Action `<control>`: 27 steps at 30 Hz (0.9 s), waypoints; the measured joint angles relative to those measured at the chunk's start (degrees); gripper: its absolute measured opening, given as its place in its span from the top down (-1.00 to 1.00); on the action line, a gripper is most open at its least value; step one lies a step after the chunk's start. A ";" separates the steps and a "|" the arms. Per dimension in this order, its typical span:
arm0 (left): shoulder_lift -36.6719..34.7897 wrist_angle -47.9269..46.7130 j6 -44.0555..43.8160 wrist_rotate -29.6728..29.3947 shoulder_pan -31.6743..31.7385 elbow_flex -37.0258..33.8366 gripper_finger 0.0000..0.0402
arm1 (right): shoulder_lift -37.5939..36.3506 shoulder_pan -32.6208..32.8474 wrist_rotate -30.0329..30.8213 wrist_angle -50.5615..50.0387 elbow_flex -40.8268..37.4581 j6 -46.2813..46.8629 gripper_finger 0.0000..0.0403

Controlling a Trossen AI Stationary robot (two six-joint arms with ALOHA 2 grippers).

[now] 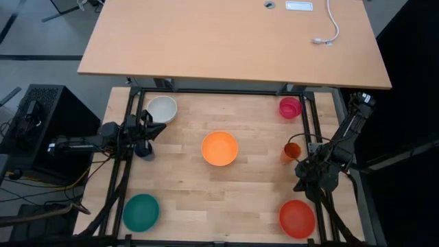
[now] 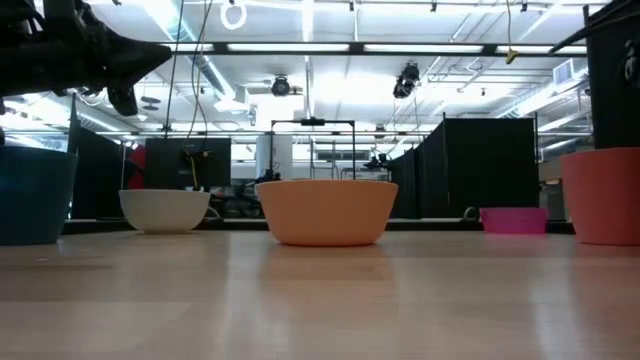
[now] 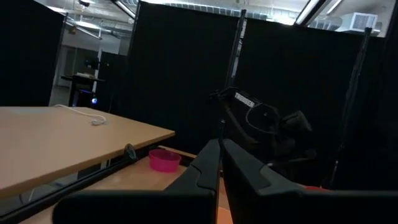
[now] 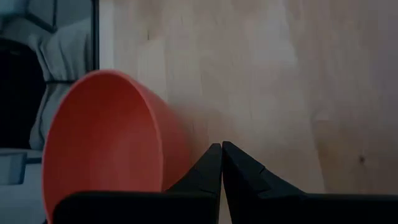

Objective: Nest bowls inside each other
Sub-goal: Stack the orange bowl on top of the yellow bowl

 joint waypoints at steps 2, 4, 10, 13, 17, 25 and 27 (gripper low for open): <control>0.00 0.00 0.01 -0.34 0.00 0.00 0.98 | 0.26 -0.28 -0.53 0.30 0.00 -0.36 1.00; 0.00 0.00 0.02 -0.67 0.00 0.00 0.98 | 0.51 -0.57 -1.06 0.61 0.00 -0.72 1.00; 0.00 0.00 0.04 -1.68 0.00 0.00 0.97 | 1.29 -1.42 -2.65 1.52 0.00 -1.79 1.00; 0.00 0.00 0.05 -2.02 0.00 0.00 0.97 | 1.49 -2.29 -3.07 3.29 0.00 -3.74 1.00; 0.00 0.00 0.05 -2.02 0.00 0.00 0.98 | 1.47 -4.23 -3.07 9.16 0.00 -8.65 1.00; 0.00 0.02 0.03 -2.00 0.00 0.00 0.97 | 1.47 -6.80 -1.68 14.11 0.00 -16.49 0.97; 0.00 0.00 -0.02 -1.99 0.00 0.00 0.97 | 1.78 -6.92 -1.94 13.87 0.00 -16.44 0.87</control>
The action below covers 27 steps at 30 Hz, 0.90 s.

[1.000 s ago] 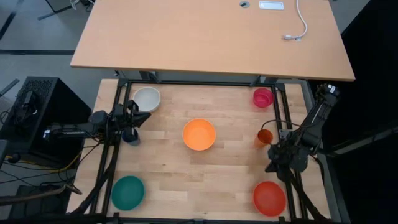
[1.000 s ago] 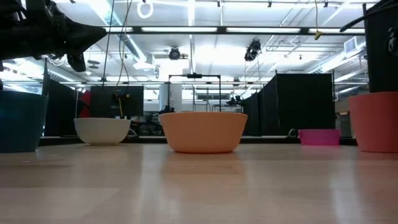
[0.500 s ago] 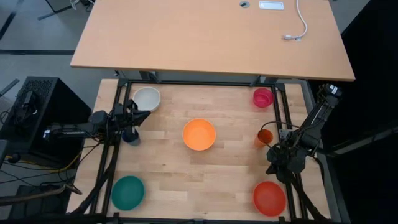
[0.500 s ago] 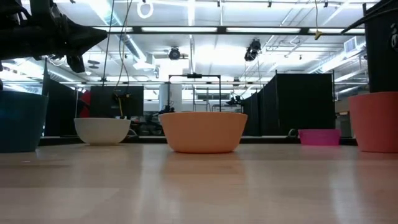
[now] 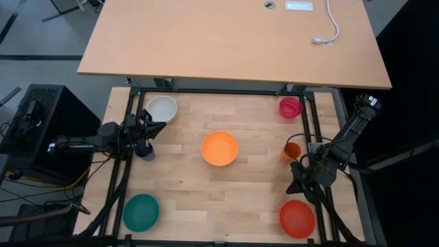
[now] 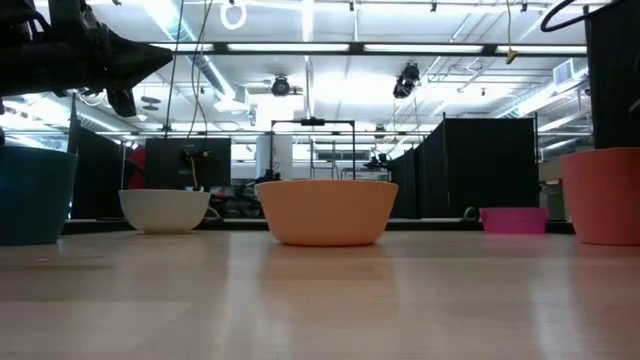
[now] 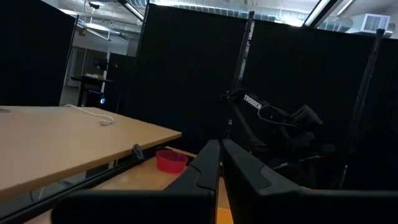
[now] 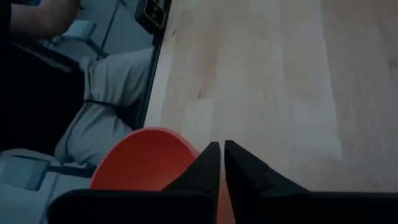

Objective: Nest bowls inside each other
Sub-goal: Stack the orange bowl on top of the yellow bowl

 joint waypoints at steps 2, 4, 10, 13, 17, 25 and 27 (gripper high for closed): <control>0.00 -0.05 -0.04 0.02 0.00 0.00 0.97 | 0.59 0.00 -0.42 -0.25 0.00 0.52 0.75; 0.00 -0.10 -0.09 0.04 0.00 0.00 0.97 | 1.18 0.00 -0.84 -0.49 0.00 1.04 0.63; 0.00 -0.26 -0.22 0.10 0.00 0.00 0.97 | 2.95 0.00 -2.11 -1.23 0.00 2.60 0.26; 0.00 -0.34 -0.29 0.12 0.00 0.00 0.97 | 3.83 0.00 -2.74 -1.60 0.00 3.38 0.08; 0.00 -0.95 -0.35 0.23 0.00 0.00 0.98 | 6.41 0.02 -4.76 -3.27 0.00 5.22 -0.06; 0.00 -2.88 -0.35 0.20 0.00 0.00 0.97 | 11.70 0.03 -9.80 -3.81 0.00 6.25 0.01; 0.00 -2.85 -0.35 0.19 0.00 0.00 0.98 | 11.84 0.02 -10.07 -3.77 0.00 6.24 0.04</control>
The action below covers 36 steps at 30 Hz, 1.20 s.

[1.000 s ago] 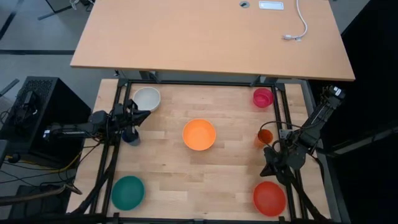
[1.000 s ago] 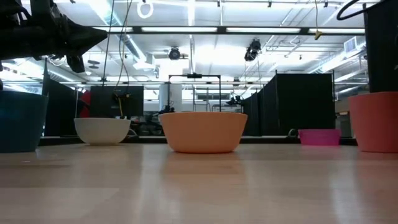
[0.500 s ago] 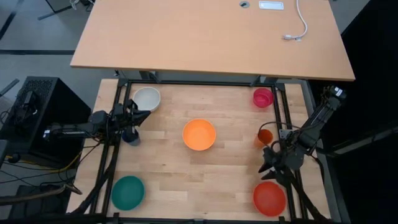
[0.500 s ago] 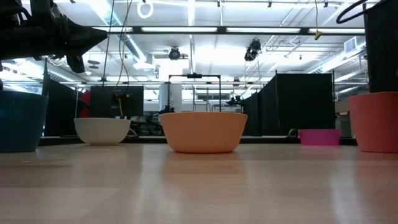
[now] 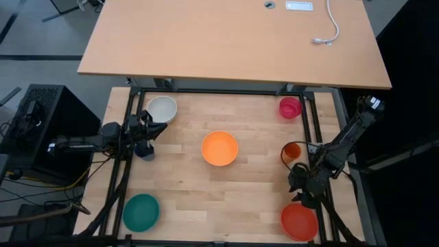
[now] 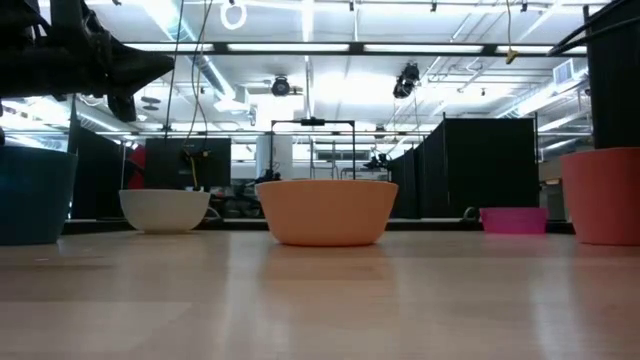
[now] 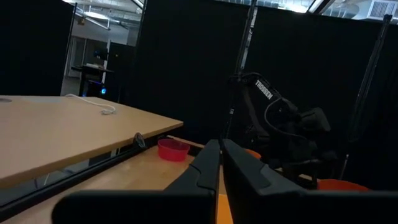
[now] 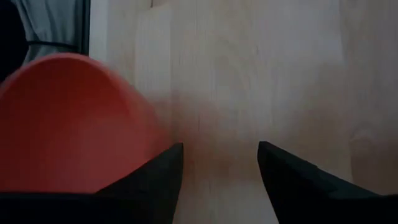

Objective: Nest bowls inside each other
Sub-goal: Stack the orange bowl on top of the yellow bowl

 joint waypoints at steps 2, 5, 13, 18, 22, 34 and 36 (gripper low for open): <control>0.00 0.03 0.00 0.00 0.00 0.00 0.98 | -0.10 0.00 -0.09 0.02 0.03 -0.04 0.06; 0.00 0.03 0.07 -0.04 0.00 0.00 0.98 | -0.92 0.00 -0.09 0.24 0.84 -0.07 0.06; 0.00 0.03 0.27 -0.13 0.00 0.00 0.98 | -3.11 0.00 -0.09 0.84 3.04 -0.12 0.06; 0.00 0.03 0.39 -0.20 0.00 0.00 0.97 | -4.36 0.00 -0.12 1.21 4.43 -0.12 0.06; 0.00 0.01 0.39 -0.20 0.00 0.02 0.98 | -3.00 0.70 -1.22 0.94 4.66 2.67 0.10; 0.00 -0.04 0.29 -0.19 0.00 0.00 0.98 | 4.48 4.96 -1.69 3.14 4.66 8.17 0.11; 0.00 -0.09 0.25 -0.19 -0.01 0.00 0.98 | 5.56 5.07 -1.70 3.34 4.66 8.27 0.12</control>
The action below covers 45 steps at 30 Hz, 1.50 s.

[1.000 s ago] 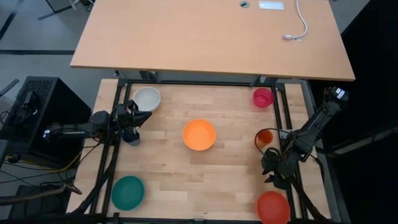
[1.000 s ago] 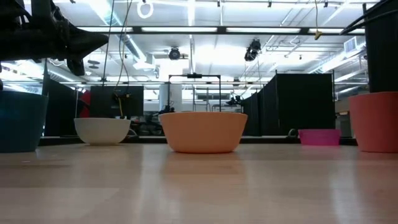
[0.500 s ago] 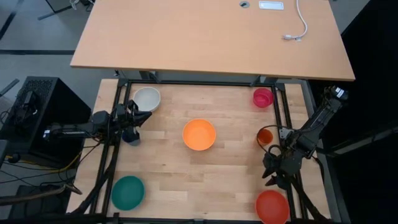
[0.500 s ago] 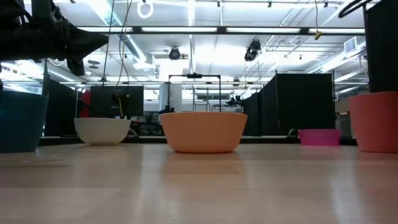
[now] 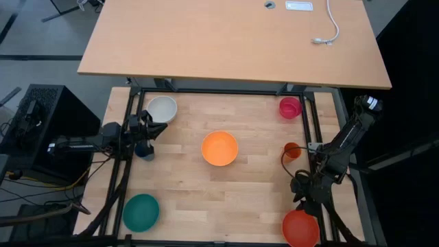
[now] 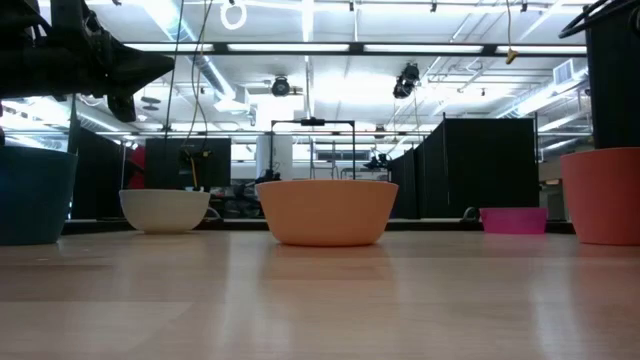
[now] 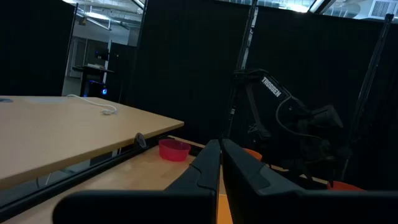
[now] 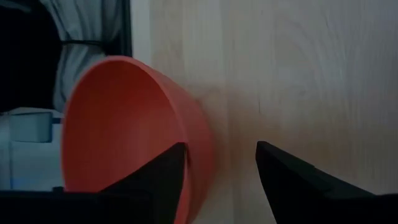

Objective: Nest bowls inside each other
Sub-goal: Stack the orange bowl on top of the yellow bowl

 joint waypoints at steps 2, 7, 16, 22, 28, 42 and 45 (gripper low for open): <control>0.00 -0.05 -0.04 0.00 0.00 0.00 0.98 | 1.08 0.11 -0.01 0.20 0.00 0.10 0.13; 0.00 -0.18 -0.13 0.01 -0.01 0.00 0.98 | 3.80 0.38 -0.02 0.69 0.00 0.36 0.15; 0.00 -0.33 -0.23 0.02 0.01 0.02 0.98 | 6.48 0.63 -1.13 1.11 0.00 -0.26 0.62; 0.00 -0.33 0.03 0.04 0.00 0.02 0.97 | 6.48 -1.08 -0.97 1.04 0.00 -3.16 0.98; 0.00 -0.33 -0.11 0.04 -0.01 0.02 0.99 | 6.91 -9.65 2.39 1.51 3.59 -13.42 0.99; 0.00 -0.31 -1.85 0.08 0.01 0.01 1.00 | 10.11 -40.96 5.01 5.51 21.28 -50.17 1.00; 0.00 -0.31 -3.23 0.09 -0.01 0.02 0.99 | 13.31 -48.02 4.71 5.36 24.59 -53.47 1.00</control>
